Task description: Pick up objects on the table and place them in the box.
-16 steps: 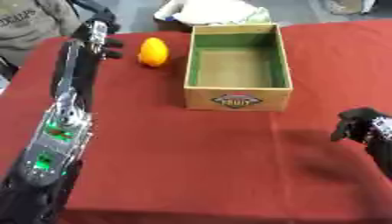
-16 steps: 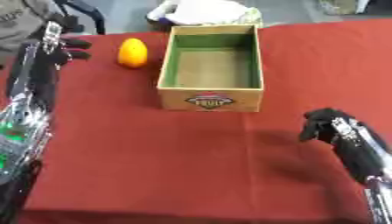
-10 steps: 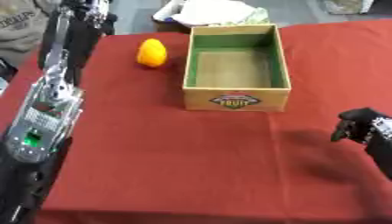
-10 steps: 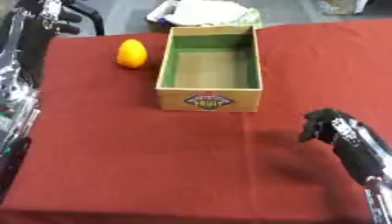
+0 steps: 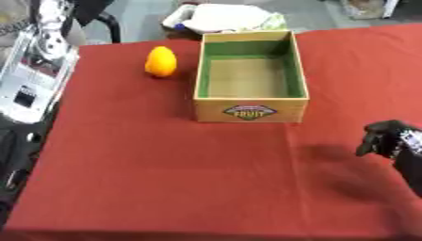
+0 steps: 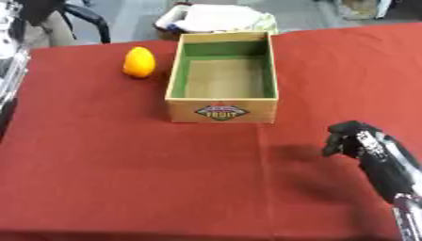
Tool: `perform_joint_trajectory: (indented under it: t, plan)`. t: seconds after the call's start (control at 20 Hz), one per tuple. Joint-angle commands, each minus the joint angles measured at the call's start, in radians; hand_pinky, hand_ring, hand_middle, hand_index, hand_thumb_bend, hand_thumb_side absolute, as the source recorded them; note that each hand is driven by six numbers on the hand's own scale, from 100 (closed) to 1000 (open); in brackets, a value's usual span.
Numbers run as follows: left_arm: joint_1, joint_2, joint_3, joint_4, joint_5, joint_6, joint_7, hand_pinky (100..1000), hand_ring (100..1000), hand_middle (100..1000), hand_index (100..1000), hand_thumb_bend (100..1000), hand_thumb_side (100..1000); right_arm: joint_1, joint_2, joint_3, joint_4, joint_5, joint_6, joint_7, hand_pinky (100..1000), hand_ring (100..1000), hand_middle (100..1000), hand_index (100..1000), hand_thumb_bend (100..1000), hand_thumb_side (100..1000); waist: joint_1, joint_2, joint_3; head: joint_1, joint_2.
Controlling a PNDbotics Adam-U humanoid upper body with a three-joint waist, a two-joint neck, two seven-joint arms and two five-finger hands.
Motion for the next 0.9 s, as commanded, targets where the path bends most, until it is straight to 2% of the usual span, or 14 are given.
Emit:
perform_joint_trajectory:
  t: [0.05,0.4,0.8,0.9]
  plan:
    - [-0.075,0.038,-0.016,0.120,-0.097,0.020,-0.040,664,690,733,814,100,455,-0.009,-0.019,-0.001,-0.015,-0.005,0.000,0.001,568,544,518,683,100,729,-0.002,-0.017,-0.002,0.003,-0.005]
    - [-0.233,-0.016,-0.057,0.421,-0.293,-0.021,-0.123,688,712,737,818,100,364,-0.011,-0.019,0.002,-0.017,-0.007,0.000,0.004,568,544,518,683,100,730,-0.001,-0.014,-0.008,0.004,-0.008]
    - [-0.309,-0.107,-0.054,0.676,-0.514,-0.057,-0.193,711,732,742,819,100,235,-0.021,-0.016,0.007,-0.019,-0.011,0.002,0.010,569,544,519,684,100,732,-0.002,-0.006,-0.021,0.006,-0.021]
    - [-0.317,-0.122,-0.050,0.721,-0.576,-0.051,-0.215,717,739,747,822,160,244,-0.023,-0.015,0.007,-0.020,-0.012,0.003,0.011,569,544,519,684,100,733,-0.002,-0.004,-0.024,0.005,-0.026]
